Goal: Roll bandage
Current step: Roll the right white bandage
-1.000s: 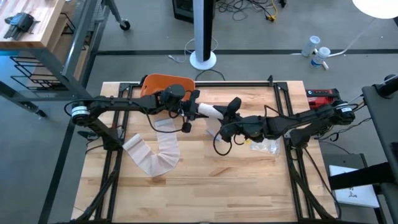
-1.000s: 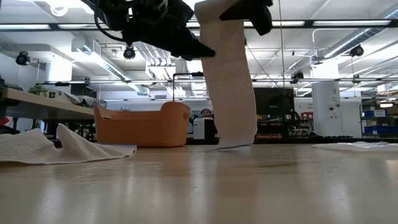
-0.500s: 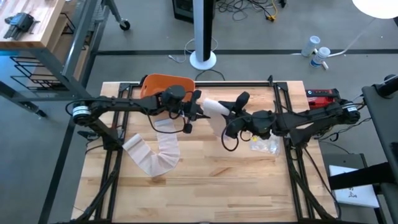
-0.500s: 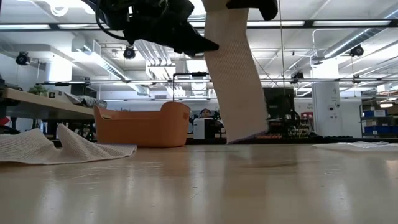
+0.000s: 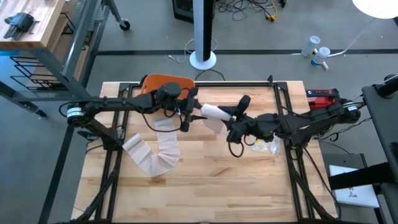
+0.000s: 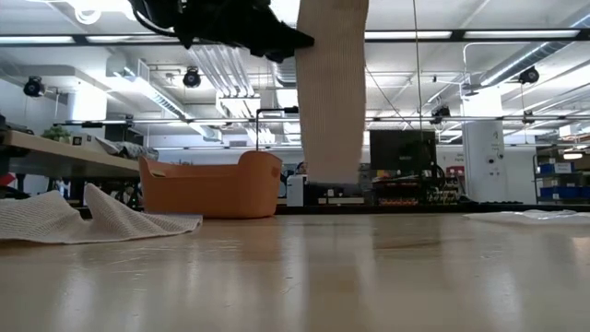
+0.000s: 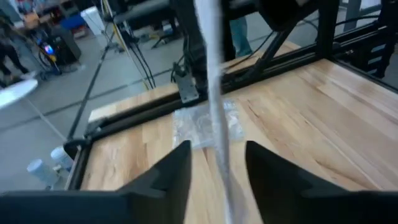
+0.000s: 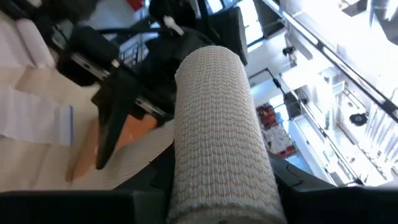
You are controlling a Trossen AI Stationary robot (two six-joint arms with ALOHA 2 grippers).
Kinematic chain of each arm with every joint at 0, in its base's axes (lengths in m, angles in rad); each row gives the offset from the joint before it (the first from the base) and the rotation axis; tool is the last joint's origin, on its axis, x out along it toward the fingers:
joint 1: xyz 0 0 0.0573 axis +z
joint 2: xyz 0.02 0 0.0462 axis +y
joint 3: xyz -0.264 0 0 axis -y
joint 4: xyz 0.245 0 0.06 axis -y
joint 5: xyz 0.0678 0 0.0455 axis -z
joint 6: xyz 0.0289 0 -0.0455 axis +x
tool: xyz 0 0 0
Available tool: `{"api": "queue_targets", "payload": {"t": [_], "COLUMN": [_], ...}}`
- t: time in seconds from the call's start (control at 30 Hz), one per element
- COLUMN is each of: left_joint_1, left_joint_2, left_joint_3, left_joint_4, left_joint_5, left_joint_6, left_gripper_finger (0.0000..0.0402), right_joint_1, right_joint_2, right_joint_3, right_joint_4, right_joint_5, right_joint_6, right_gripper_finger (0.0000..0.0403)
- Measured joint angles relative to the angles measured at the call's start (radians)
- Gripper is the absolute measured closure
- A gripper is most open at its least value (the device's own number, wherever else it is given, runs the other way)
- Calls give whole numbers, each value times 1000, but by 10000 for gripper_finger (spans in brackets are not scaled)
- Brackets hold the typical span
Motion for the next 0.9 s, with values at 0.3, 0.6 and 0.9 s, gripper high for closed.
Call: {"api": "queue_targets", "payload": {"t": [0.3, 0.6, 0.9], "left_joint_1": [-82, -224, -158], "left_joint_2": [-63, -159, -126], "left_joint_3": [0, -1, -37], "left_joint_4": [-16, -209, -262], "left_joint_5": [0, 1, -47], "left_joint_6": [73, 40, -20], "left_gripper_finger": [131, 69, 56], "right_joint_1": [144, 202, 63], "right_joint_2": [-1, 0, 10], "right_joint_3": [101, 118, -60], "right_joint_4": [-46, -72, -30], "right_joint_5": [-87, -115, -191], "right_joint_6": [131, 348, 479], "right_gripper_finger": [277, 272, 274]}}
